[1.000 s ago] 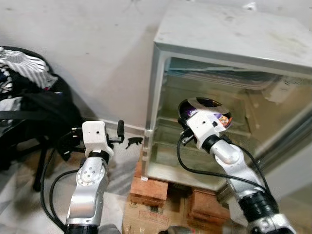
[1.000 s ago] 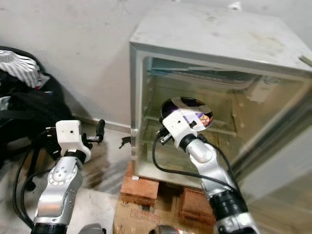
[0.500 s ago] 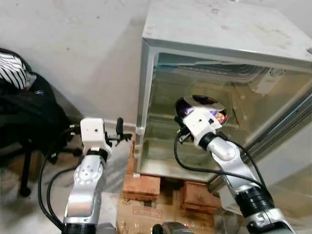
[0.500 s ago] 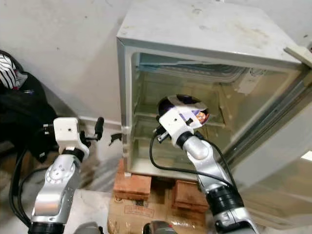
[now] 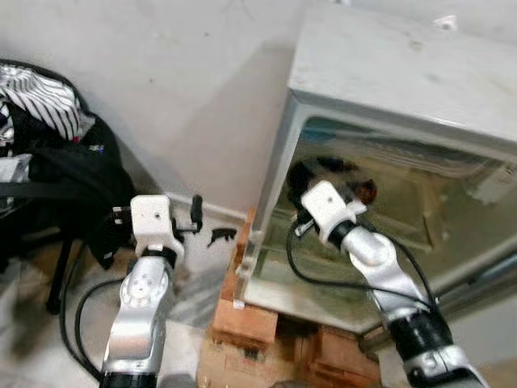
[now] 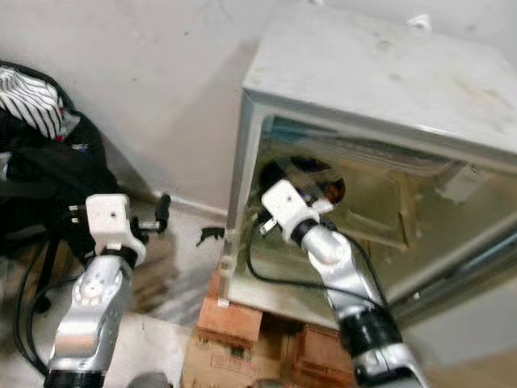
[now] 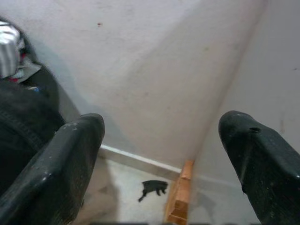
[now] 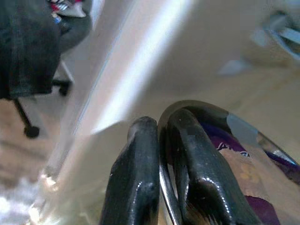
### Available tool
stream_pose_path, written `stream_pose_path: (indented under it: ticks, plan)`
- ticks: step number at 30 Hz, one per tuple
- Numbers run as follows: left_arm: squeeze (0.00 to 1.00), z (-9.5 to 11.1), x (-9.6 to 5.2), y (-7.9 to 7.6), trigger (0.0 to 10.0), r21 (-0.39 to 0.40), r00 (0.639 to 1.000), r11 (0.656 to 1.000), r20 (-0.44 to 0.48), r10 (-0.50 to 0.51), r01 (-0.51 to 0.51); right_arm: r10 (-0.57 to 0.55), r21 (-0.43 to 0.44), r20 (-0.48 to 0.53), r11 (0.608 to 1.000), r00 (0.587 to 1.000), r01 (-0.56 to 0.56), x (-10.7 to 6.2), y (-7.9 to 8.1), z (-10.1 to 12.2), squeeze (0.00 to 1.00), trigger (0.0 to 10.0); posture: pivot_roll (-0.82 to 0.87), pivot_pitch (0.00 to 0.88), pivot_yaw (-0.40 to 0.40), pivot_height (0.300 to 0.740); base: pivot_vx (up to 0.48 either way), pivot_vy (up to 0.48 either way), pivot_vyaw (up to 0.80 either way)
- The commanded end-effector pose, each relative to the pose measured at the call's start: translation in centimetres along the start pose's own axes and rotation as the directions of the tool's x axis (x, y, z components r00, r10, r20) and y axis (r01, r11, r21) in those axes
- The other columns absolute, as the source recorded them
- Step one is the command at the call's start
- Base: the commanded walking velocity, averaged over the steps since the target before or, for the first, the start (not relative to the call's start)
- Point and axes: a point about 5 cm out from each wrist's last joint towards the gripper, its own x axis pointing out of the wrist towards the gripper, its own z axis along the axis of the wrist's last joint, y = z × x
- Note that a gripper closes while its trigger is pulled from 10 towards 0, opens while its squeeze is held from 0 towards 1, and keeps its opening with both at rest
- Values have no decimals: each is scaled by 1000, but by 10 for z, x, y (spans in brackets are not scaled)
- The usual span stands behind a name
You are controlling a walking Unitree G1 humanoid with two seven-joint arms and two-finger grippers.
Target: Restocking fridge
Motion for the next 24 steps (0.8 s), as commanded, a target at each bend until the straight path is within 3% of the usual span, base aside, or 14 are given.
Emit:
stream_pose_path:
  ticks: [1, 16, 19, 24]
  plan:
    - [0, 2, 0, -10, 10000, -9, 1000, 999, 0, -30, 30, -30, -22, 7, 999, 1000, 30, -5, -9, 1, 0, 10000, 29, 25, -77, 740, 0, 0, 0]
    - [0, -4, -9, -12, 10000, -18, 998, 999, -51, -39, 38, -38, 10, -24, 999, 999, 38, -3, -7, -7, 0, 10000, 53, 60, -91, 740, 0, 0, 0]
    - [0, -6, -16, -14, 10000, -23, 996, 999, -78, -46, 45, -54, 88, -50, 994, 997, 58, 3, -7, -13, 0, 10000, 64, 84, -94, 740, 0, 0, 0]
    - [0, -6, -32, -13, 10000, -18, 993, 999, -102, -52, 51, -35, 102, -61, 994, 997, 41, 16, -3, -15, 0, 10000, 100, 154, -104, 740, 0, 0, 0]
